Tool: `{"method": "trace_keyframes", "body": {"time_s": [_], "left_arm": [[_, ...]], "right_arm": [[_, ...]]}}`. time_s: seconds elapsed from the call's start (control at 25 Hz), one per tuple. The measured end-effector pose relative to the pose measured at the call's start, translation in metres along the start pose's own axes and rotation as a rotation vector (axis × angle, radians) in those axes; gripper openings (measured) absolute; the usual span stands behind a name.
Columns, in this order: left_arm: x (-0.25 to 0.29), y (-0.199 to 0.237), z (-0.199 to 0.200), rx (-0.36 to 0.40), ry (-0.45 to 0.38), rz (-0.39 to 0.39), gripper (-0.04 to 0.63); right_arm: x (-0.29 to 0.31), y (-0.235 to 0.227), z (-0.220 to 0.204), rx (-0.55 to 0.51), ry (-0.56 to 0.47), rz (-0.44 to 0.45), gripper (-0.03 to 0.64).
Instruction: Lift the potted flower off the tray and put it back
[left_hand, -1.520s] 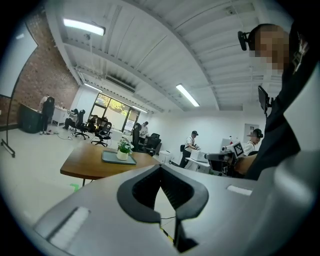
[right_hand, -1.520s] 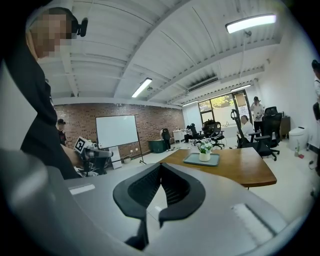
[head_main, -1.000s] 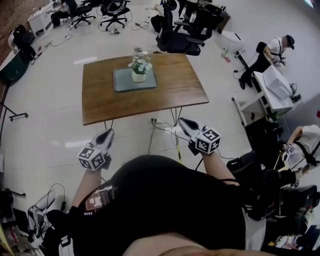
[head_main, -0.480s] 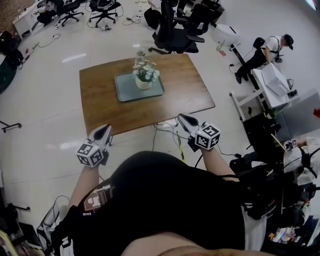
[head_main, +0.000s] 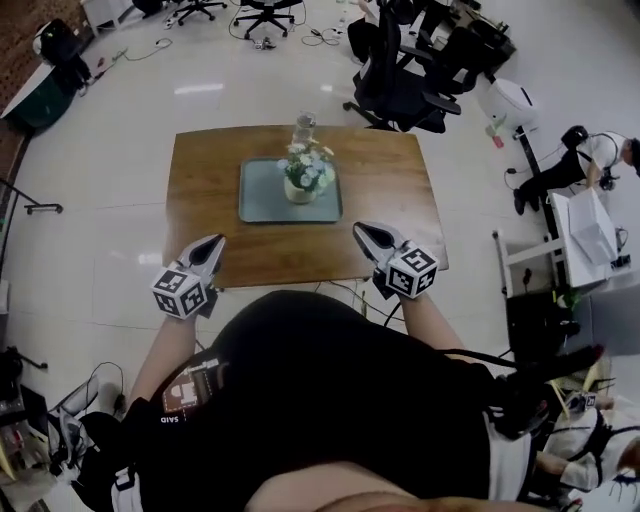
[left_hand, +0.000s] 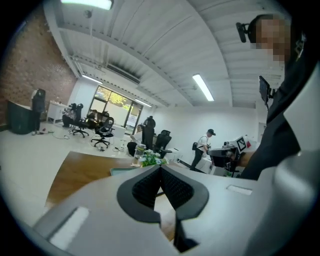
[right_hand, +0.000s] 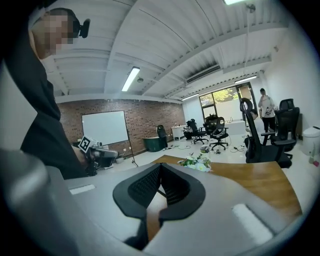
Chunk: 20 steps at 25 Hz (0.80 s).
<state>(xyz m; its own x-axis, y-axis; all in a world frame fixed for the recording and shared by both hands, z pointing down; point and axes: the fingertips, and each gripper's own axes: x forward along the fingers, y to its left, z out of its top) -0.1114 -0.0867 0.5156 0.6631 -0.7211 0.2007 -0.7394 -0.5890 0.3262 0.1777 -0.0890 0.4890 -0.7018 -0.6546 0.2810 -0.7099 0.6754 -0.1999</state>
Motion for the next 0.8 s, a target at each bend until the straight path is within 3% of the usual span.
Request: {"method": "trace_keyframes", "body": {"time_s": [0.24,0.48,0.6,0.8], "left_arm": [[0.067,-0.021,0.011,-0.014,0.036,0.118,-0.003],[0.119,-0.019,-0.013,0.02,0.159,0.173,-0.003],[0.137,-0.003,-0.026,0.01,0.189,0.162,-0.003],[0.18,0.015,-0.047,-0.001,0.239,0.069,-0.002]], "right_arm": [[0.014,-0.079,0.028,-0.045,-0.007,0.135,0.015],[0.029,-0.115,0.018,0.022,-0.017,0.159,0.015],[0.041,-0.117,0.01,0.031,-0.004,0.142,0.017],[0.053,-0.133,-0.004,0.041,0.035,0.048,0.017]]}}
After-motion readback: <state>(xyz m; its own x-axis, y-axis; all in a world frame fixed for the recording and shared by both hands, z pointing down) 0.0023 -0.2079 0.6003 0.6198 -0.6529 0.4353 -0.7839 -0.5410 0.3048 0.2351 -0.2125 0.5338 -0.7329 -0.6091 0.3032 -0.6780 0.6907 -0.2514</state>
